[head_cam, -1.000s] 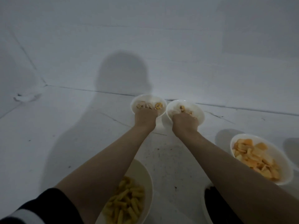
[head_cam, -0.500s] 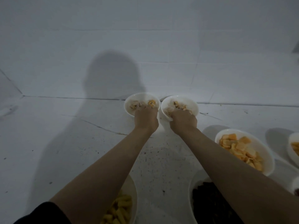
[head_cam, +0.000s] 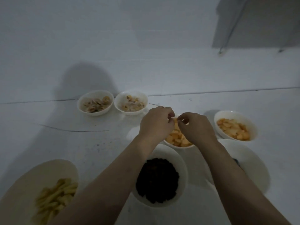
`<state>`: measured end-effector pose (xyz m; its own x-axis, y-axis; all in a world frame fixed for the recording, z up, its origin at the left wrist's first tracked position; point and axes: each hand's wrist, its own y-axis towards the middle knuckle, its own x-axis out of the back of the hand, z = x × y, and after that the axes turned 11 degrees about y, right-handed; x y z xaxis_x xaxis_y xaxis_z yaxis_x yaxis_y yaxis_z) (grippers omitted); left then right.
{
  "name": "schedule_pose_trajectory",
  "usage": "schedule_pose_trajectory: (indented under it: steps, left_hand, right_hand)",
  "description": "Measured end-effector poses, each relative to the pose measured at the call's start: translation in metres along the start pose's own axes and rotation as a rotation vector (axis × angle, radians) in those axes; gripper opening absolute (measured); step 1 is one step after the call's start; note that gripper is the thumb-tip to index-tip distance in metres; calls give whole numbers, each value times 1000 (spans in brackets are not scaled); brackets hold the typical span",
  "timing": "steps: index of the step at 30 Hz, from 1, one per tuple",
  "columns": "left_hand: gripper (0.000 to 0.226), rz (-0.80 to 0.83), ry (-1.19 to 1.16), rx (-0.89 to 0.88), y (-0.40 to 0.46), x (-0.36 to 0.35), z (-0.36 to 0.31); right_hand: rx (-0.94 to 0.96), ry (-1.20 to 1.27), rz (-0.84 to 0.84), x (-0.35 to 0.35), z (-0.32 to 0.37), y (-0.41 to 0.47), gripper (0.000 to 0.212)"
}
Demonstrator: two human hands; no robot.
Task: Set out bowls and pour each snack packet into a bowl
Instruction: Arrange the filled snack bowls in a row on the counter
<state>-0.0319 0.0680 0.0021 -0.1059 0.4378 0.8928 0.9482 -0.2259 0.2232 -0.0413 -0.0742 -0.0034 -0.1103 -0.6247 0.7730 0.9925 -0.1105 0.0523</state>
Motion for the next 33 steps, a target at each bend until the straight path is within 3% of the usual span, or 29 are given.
schedule_pose_trajectory:
  steps: [5, 12, 15, 18, 21, 33]
  left_hand:
    - [22, 165, 87, 39, 13, -45, -66]
    - [33, 373, 362, 97, 28, -102, -102]
    - [18, 439, 366, 142, 30, -109, -106]
    - [6, 443, 411, 153, 32, -110, -107]
    - [11, 405, 414, 172, 34, -115, -106]
    - [40, 199, 364, 259, 94, -125, -44]
  right_hand:
    - [-53, -65, -11, 53, -69, 5, 27]
    - [-127, -202, 208, 77, -142, 35, 31]
    - [-96, -172, 242, 74, -155, 42, 22]
    - [-97, -157, 229, 70, -165, 47, 28]
    - [-87, -144, 227, 67, -170, 51, 42]
    - [111, -124, 220, 37, -153, 115, 49]
